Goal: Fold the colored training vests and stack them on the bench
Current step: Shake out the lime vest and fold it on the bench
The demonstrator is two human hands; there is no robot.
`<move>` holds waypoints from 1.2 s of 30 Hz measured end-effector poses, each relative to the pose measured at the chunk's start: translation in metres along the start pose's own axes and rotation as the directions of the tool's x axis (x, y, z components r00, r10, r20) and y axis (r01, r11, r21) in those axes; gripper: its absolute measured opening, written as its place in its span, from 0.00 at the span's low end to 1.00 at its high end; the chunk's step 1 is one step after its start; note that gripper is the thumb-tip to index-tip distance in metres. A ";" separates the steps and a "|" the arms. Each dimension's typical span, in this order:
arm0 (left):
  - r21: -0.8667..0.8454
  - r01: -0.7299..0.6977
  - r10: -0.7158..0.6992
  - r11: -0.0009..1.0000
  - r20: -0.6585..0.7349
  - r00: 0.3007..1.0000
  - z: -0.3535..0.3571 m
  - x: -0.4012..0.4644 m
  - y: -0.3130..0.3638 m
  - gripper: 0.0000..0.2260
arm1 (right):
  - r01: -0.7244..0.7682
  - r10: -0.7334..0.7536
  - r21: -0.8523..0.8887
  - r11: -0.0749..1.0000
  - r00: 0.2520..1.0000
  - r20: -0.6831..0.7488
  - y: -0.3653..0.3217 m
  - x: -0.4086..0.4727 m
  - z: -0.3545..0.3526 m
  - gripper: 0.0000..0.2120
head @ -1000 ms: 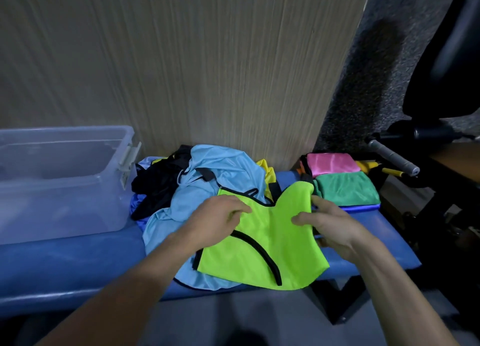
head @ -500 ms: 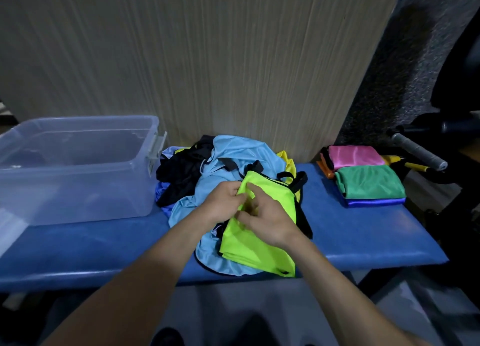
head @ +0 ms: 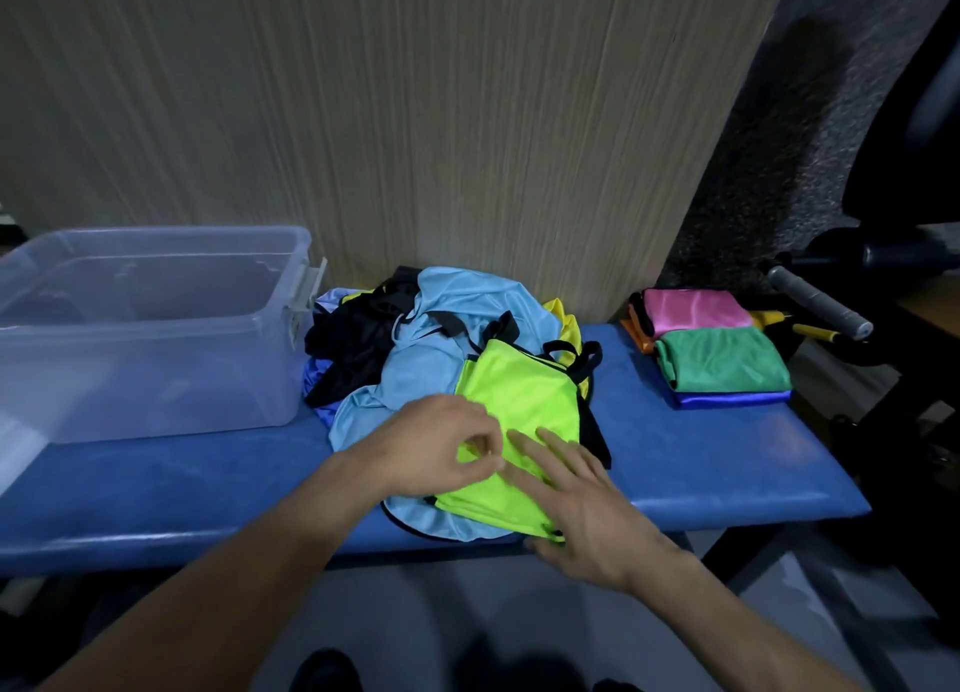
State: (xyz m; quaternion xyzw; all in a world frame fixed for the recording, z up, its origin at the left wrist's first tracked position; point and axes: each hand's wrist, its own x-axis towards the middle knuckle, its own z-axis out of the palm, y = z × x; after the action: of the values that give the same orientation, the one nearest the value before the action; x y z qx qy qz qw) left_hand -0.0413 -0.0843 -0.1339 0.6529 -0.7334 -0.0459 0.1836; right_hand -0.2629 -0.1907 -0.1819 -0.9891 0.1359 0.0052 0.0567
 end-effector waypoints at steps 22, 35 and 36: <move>-0.639 -0.090 -0.281 0.764 -0.455 0.845 -0.065 0.042 0.069 0.10 | 0.295 0.626 0.785 0.545 0.479 -0.615 0.023 -0.006 -0.115 0.09; -0.774 0.422 -0.698 0.472 -0.036 0.715 0.042 0.137 -0.038 0.08 | -0.320 0.635 0.947 -0.033 0.725 0.267 0.058 0.009 -0.054 0.45; -0.771 0.431 -0.716 0.469 -0.047 0.696 0.046 0.140 -0.046 0.08 | -0.331 0.659 0.943 0.042 0.718 0.223 0.062 0.009 -0.050 0.45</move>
State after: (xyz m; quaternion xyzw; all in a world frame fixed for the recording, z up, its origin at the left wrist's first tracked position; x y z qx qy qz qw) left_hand -0.0243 -0.2350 -0.1619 0.7354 -0.3380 -0.2626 0.5254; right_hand -0.2711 -0.2584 -0.1397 -0.6202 0.4528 -0.1935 0.6106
